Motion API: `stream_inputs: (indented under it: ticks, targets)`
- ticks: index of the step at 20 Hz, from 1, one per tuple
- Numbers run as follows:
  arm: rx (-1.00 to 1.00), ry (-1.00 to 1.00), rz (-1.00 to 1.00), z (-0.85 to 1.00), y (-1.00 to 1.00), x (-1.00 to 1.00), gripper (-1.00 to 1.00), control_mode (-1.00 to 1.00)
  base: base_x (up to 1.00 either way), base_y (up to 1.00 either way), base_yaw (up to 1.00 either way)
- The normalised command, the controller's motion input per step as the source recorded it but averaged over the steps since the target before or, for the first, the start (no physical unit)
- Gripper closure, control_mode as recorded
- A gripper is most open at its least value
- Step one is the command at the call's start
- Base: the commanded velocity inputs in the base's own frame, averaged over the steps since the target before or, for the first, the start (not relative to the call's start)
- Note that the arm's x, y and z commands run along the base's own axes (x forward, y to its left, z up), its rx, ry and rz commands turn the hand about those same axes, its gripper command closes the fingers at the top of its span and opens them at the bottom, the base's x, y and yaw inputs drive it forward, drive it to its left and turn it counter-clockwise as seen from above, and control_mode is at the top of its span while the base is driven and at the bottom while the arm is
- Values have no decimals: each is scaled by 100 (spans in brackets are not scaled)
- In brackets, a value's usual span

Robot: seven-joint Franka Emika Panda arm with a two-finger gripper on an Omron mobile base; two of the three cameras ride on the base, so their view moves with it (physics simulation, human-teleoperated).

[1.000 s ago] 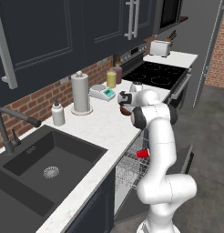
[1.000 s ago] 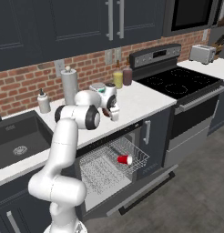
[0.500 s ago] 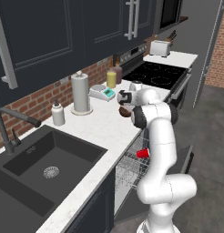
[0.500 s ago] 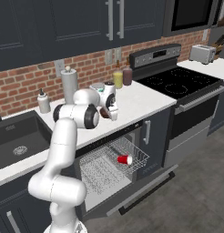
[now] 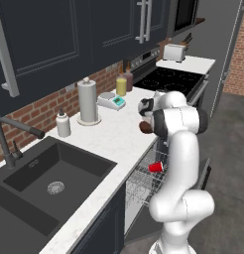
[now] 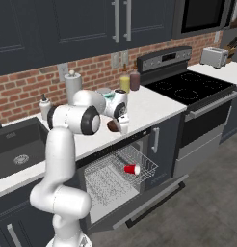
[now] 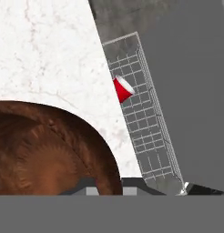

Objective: Pick up the cup and bowl from the counter, place them in the dishwasher, and close the dishwasher door.

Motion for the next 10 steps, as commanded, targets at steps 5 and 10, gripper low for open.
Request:
stream_inputs:
  ticks: [5, 10]
  targets:
    - [6, -12, -7, 0, -70, -100, 100, -100, 0, 0, 0]
    - [10, -11, -8, 0, -61, -100, 100, -100, 0, 0, 0]
